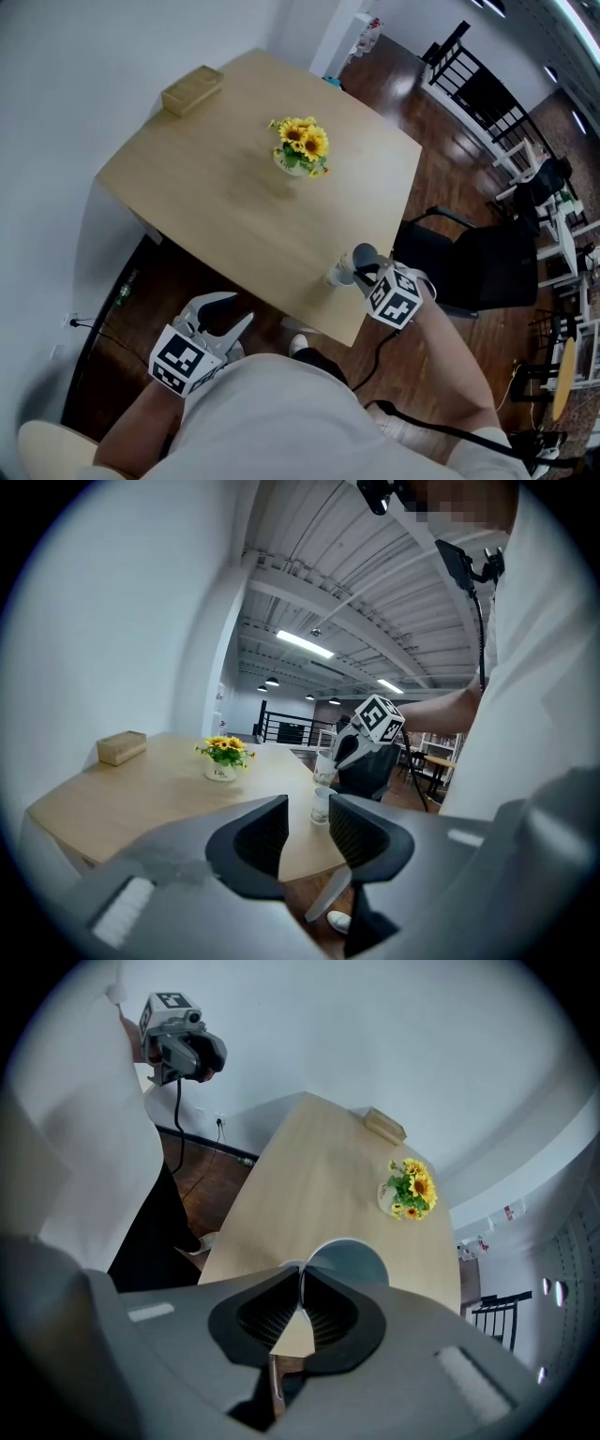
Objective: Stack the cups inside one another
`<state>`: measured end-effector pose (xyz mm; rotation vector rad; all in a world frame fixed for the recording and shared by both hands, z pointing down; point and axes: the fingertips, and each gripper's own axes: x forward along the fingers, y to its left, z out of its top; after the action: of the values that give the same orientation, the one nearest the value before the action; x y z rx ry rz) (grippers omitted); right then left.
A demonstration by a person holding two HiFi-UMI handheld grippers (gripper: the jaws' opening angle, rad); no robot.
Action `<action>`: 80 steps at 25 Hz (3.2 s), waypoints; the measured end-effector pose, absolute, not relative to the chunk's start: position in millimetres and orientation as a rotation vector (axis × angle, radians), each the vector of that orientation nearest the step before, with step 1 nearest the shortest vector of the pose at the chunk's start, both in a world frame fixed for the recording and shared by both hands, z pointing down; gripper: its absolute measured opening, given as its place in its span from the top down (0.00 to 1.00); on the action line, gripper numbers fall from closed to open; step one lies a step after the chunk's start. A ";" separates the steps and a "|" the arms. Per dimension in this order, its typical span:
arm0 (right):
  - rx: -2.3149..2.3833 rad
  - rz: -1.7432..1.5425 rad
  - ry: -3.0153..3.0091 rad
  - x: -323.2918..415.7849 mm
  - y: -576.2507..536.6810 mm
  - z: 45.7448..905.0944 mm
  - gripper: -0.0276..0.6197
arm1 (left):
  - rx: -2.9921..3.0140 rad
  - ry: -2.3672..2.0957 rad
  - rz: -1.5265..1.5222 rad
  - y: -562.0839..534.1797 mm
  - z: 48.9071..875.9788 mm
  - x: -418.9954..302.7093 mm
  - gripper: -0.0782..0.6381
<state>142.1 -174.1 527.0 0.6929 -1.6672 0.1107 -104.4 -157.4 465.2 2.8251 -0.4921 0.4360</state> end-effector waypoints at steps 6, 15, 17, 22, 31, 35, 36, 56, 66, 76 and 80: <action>0.678 0.171 -1.658 144.9 -159.4 552.6 0.92 | 2.814 -0.511 0.442 -151.0 470.3 -111.1 0.69; 0.735 0.260 -1.692 148.8 -155.9 583.0 0.85 | 2.760 -0.546 0.461 -134.5 477.4 -125.0 0.69; 0.777 0.246 -1.702 149.7 -153.0 574.6 0.83 | 2.748 -0.542 0.466 -129.6 480.0 -126.2 0.69; 1.007 0.241 -1.786 144.0 -133.5 538.6 0.83 | 2.714 -0.491 0.454 -118.7 494.4 -122.5 0.69; 1.464 0.221 -1.831 169.8 -35.1 495.8 0.82 | 2.809 -0.410 0.379 -93.4 467.5 -91.8 0.69; 1.555 0.236 -1.835 192.1 33.1 498.5 0.82 | 2.858 -0.412 0.406 -52.0 460.3 -71.6 0.69; 1.563 0.226 -1.840 195.6 52.9 495.8 0.83 | 2.867 -0.416 0.402 -40.3 456.9 -66.2 0.69; 1.751 0.196 -1.978 262.2 350.6 461.8 0.87 | 2.932 -0.436 0.577 224.2 435.5 11.3 0.69; 1.763 0.171 -2.006 256.2 372.4 444.8 0.91 | 2.978 -0.446 0.495 243.8 420.3 35.6 0.69; 1.699 0.143 -2.035 235.5 373.6 443.1 0.94 | 2.940 -0.500 0.444 251.2 417.1 21.3 0.69; 1.690 0.152 -2.038 233.1 374.5 445.5 0.94 | 2.937 -0.512 0.457 254.6 419.8 16.5 0.69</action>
<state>233.1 374.5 445.5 1.6904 -2.0383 0.1520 16.5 254.6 419.8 2.9370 -0.5121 0.4574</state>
